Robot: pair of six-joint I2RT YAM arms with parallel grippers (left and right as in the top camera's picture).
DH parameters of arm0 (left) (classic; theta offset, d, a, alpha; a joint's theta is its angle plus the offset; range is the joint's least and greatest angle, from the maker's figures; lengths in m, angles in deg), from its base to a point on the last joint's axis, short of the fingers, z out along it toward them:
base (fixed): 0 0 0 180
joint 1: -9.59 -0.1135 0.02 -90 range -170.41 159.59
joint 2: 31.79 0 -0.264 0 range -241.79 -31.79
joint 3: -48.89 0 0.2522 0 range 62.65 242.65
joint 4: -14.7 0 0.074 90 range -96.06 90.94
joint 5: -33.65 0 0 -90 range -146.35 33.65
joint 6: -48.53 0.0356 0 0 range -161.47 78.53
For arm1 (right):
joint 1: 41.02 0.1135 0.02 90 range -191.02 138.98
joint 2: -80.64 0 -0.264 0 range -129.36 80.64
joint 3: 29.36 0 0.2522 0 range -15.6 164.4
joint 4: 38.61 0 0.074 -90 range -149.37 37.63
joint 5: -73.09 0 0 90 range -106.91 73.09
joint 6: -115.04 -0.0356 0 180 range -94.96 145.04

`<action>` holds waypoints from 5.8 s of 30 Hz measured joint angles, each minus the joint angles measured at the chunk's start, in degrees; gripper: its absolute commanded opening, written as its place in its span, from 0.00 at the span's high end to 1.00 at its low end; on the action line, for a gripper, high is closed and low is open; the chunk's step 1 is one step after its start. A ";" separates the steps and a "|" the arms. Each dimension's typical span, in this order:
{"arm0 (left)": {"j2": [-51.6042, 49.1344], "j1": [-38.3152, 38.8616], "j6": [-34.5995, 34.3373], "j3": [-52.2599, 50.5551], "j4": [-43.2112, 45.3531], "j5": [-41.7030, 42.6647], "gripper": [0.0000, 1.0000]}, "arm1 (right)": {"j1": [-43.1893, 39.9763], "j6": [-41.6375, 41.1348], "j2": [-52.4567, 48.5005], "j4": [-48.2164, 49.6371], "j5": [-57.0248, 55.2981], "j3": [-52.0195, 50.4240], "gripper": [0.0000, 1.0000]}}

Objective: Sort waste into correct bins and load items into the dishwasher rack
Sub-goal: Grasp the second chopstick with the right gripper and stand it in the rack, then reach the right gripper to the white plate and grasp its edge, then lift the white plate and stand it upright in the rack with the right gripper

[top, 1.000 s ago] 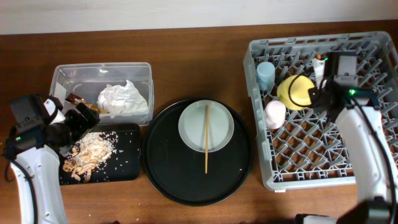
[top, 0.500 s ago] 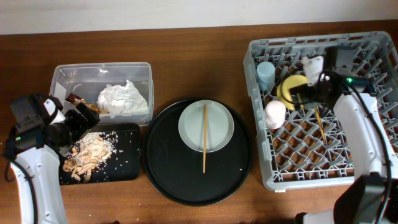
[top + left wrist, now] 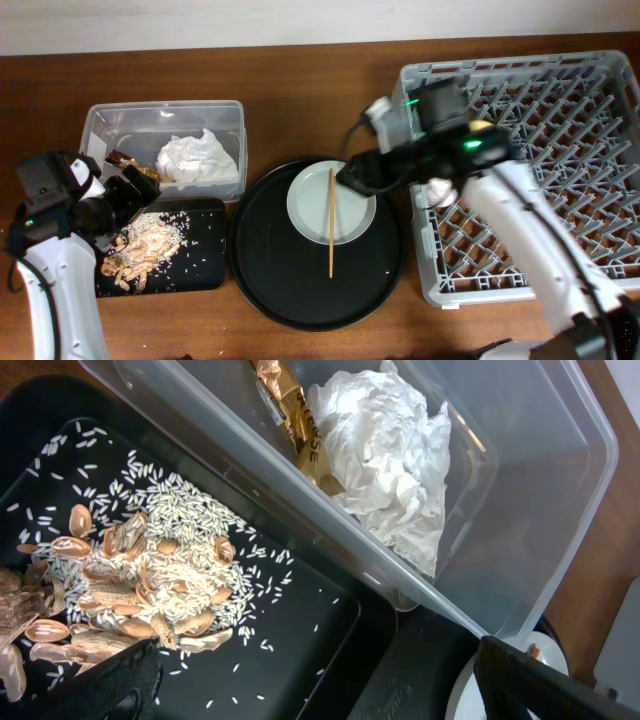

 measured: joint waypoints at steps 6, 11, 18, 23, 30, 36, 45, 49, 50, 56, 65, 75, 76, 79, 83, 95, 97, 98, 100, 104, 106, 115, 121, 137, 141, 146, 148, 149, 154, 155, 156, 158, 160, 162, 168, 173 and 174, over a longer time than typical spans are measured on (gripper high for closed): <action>0.00 0.00 0.00 0.00 0.00 0.00 0.01 | 13.46 -17.81 -7.52 -0.02 -24.79 0.00 0.43; 0.00 0.00 0.02 0.00 0.00 0.00 0.01 | 17.31 -24.11 -15.34 2.23 -32.61 0.00 0.44; 0.00 0.00 0.00 0.00 0.00 0.00 0.01 | 17.49 -26.23 -23.93 3.37 -34.97 0.00 0.77; 0.00 0.00 0.00 0.00 0.00 0.00 0.01 | 17.49 -26.67 -24.02 4.04 -34.88 0.00 0.81; 0.00 0.00 0.00 0.00 0.00 0.00 0.01 | 17.49 -26.62 -24.02 4.04 -34.88 0.00 0.80; 0.00 0.00 0.00 0.00 0.00 0.00 0.01 | 17.49 -26.71 -24.79 5.35 -34.86 0.00 0.82; 0.00 0.00 0.00 0.00 0.00 0.00 0.01 | 17.49 -27.30 -25.29 5.31 -34.42 0.00 0.96; 0.00 0.00 0.00 0.00 0.02 0.00 0.01 | 17.00 -25.27 -25.07 1.51 -32.92 2.27 0.96; 0.00 0.00 0.00 0.00 0.02 -0.02 0.01 | 16.41 -24.02 -24.87 -1.81 -32.68 4.87 0.96; 0.00 0.00 0.00 0.00 0.02 0.00 0.01 | 5.88 -11.78 -14.99 -16.52 -39.39 23.32 0.96; 0.00 0.00 0.00 0.00 0.00 0.00 0.01 | -17.25 13.79 -10.84 -20.17 -52.70 26.88 0.96; 0.00 0.00 0.02 0.00 0.00 0.00 0.01 | -33.46 23.54 -16.15 -16.61 -37.22 26.64 0.96; 0.00 0.00 0.00 0.00 0.00 0.00 0.01 | -33.92 24.17 -16.63 -16.37 -36.28 26.64 0.96; 0.00 0.00 0.00 0.00 0.00 0.00 0.01 | -34.67 24.81 -18.78 -15.85 -34.34 26.64 0.95; 0.00 0.00 0.00 0.00 0.00 0.00 0.01 | -34.71 25.03 -22.49 -15.63 -32.35 26.64 0.85; 0.00 0.00 0.00 0.00 0.00 0.02 0.01 | -34.71 24.81 -26.73 -16.09 -30.12 26.62 0.46; 0.00 0.00 0.00 0.00 0.00 0.00 0.01 | -34.71 24.33 -26.73 -17.62 -27.06 26.62 0.45; 0.00 0.00 0.02 0.00 0.02 0.00 0.01 | -34.71 23.93 -26.73 -18.80 -24.30 26.62 0.45; 0.00 0.00 0.00 0.00 0.00 0.02 0.01 | -34.60 23.04 -26.73 -21.57 -16.81 26.62 0.44; 0.00 0.00 0.00 0.00 0.00 0.00 0.01 | -32.13 23.12 -26.73 -30.21 -3.82 26.60 0.43; 0.00 0.00 0.00 0.00 0.00 0.00 0.01 | -28.35 23.26 -26.73 -32.76 0.11 26.60 0.41; 0.00 0.00 0.00 0.00 0.00 0.00 0.01 | -4.17 22.51 -26.73 -28.39 4.85 26.60 0.38; 0.00 0.00 0.00 0.00 0.02 0.00 0.01 | 12.81 11.32 -26.73 -19.04 -4.55 26.53 0.37; 0.00 0.00 0.00 0.00 0.00 0.00 0.01 | 30.01 -11.96 -33.31 -9.11 -41.13 19.93 0.44; 0.00 0.00 0.00 0.00 0.00 0.00 0.01 | 28.81 -12.83 -33.31 -4.46 -41.77 16.31 0.45; 0.00 0.00 0.00 0.00 0.00 0.00 0.01 | 28.46 -13.07 -33.31 2.64 -39.30 10.40 0.52; 0.00 0.00 0.00 0.00 0.00 0.02 0.01 | 28.46 -13.09 -32.96 4.61 -38.69 8.85 0.68; 0.00 0.00 0.00 0.00 0.00 0.00 0.01 | 28.48 -12.94 -32.94 5.11 -38.84 8.59 0.85; 0.00 0.00 0.00 0.00 -0.02 0.02 0.01 | 28.24 -12.74 -31.91 4.83 -39.45 8.17 0.96; 0.00 0.00 0.00 0.00 0.02 0.00 0.01 | 28.24 -12.72 -31.91 4.20 -39.43 8.33 0.96; 0.00 0.00 0.00 0.00 0.00 0.00 0.01 | 28.24 -12.70 -31.91 3.39 -39.36 8.57 0.96; 0.00 0.00 0.00 0.00 0.00 0.00 0.01 | 28.17 -12.70 -31.91 -0.24 -39.17 9.86 0.96; 0.00 0.00 0.00 0.00 0.02 0.00 0.01 | 27.93 -12.46 -31.98 -5.29 -38.60 12.90 0.96; 0.00 0.00 0.00 0.00 0.02 0.00 0.01 | 27.36 -11.02 -31.95 -10.67 -37.97 18.32 0.96; 0.00 0.00 0.00 0.00 0.00 0.00 0.01 | 23.65 -3.21 -27.36 -25.49 -36.15 38.34 0.96; 0.00 0.00 0.00 0.00 0.00 0.00 0.01 | 15.08 3.63 -17.66 -33.38 -33.97 47.78 0.96; 0.00 0.00 0.00 0.00 0.00 0.00 0.01 | 12.44 5.31 -15.87 -34.10 -32.33 48.39 0.96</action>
